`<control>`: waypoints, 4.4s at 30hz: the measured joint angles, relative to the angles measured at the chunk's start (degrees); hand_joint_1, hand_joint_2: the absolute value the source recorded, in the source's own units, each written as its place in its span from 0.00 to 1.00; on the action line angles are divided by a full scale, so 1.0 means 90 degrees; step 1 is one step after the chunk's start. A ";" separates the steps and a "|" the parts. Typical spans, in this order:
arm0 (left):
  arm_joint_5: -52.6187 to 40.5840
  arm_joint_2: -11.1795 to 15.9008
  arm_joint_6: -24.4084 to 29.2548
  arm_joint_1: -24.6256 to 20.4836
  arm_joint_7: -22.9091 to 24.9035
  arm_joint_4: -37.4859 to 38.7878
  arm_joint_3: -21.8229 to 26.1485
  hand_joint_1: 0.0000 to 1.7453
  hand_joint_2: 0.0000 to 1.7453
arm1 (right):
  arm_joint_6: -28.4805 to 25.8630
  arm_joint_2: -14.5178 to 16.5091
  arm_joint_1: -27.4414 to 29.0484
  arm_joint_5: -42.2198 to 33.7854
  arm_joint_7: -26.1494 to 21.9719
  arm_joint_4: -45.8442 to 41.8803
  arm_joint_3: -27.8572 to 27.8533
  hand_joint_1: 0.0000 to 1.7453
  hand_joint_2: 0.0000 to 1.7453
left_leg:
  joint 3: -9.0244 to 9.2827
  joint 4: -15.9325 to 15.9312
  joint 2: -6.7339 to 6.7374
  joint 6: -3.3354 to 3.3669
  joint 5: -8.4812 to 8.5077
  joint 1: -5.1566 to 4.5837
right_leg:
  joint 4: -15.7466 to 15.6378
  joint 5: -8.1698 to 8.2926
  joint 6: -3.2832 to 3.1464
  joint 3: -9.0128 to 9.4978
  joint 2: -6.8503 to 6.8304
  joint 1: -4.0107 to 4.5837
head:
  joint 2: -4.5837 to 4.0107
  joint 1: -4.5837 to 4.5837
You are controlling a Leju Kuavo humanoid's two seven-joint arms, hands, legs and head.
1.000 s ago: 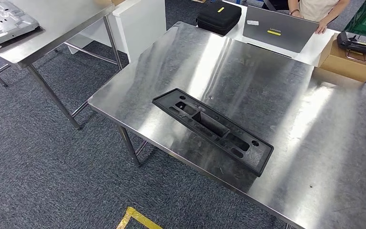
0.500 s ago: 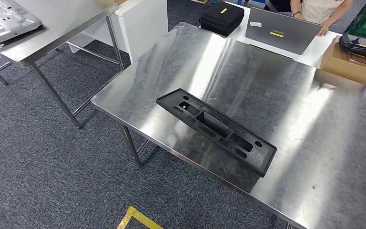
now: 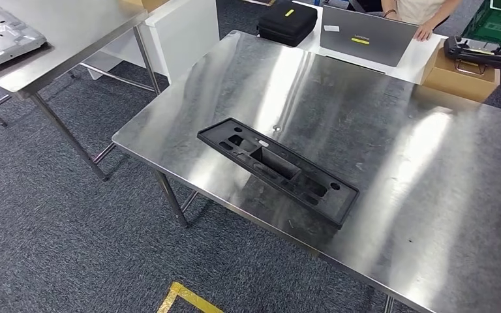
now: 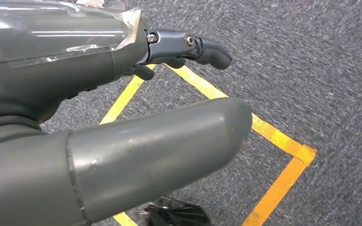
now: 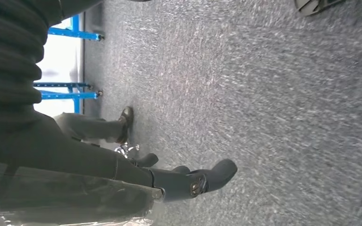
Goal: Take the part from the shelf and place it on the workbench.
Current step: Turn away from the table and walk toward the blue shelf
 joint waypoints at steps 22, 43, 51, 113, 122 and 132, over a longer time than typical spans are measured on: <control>-0.0007 0.0001 0.0012 0.0014 -0.0106 0.0002 0.0005 0.00 0.00 | -0.0112 -0.0013 -0.0004 0.0019 -0.0035 0.0002 0.0039 0.00 1.00 | 0.0718 -0.1375 0.0040 0.0225 0.0738 0.0047 | 0.0482 -0.0362 0.0379 -0.0099 0.0028 0.0025 | 0.0000 0.0055; -0.0039 0.0057 0.0012 -0.0010 -0.0193 0.0002 0.0004 0.00 0.00 | -0.0112 0.0006 -0.0033 0.0007 -0.0056 0.0002 0.0081 0.00 1.00 | 0.0769 -0.1312 -0.0026 0.0129 0.0626 0.0142 | 0.0230 -0.0177 0.0340 -0.0117 0.0038 0.0012 | 0.0000 -0.0008; -0.0046 0.0058 0.0001 -0.0010 -0.0205 0.0002 0.0005 0.00 0.00 | -0.0112 0.0005 -0.0018 -0.0018 -0.0069 0.0005 0.0079 0.00 1.00 | 0.0671 -0.1355 0.0004 0.0268 0.0744 0.0072 | 0.1195 -0.0603 0.0372 -0.0474 0.0033 0.0016 | 0.0000 0.0055; -0.0233 0.0092 -0.0121 -0.0191 -0.0233 0.0002 0.0002 0.00 0.00 | -0.0204 -0.0007 -0.0039 -0.0136 -0.0215 0.0017 0.0079 0.00 1.00 | 0.0372 -0.1349 0.0011 0.0214 0.0969 0.0111 | 0.0947 -0.0576 0.0368 -0.0098 0.0021 0.0058 | 0.0000 0.0029; -0.0220 0.0091 -0.0092 -0.0161 -0.0342 0.0002 0.0004 0.00 0.00 | -0.0243 -0.0016 -0.0041 -0.0139 -0.0258 0.0017 0.0081 0.00 1.00 | -0.0064 -0.0398 -0.0011 -0.0092 0.0421 0.0153 | -0.0119 -0.0288 0.0001 0.0423 -0.0012 0.0015 | 0.0000 -0.0032; -0.0235 0.0093 -0.0042 -0.0103 -0.0341 0.0005 0.0012 0.00 0.00 | -0.0364 -0.0003 -0.0043 -0.0170 -0.0285 0.0017 0.0081 0.00 0.00 | 0.0634 -0.1176 -0.0024 -0.0079 0.0714 0.0191 | 0.0023 -0.0335 0.0108 0.0256 0.0005 0.0118 | 0.0000 -0.0041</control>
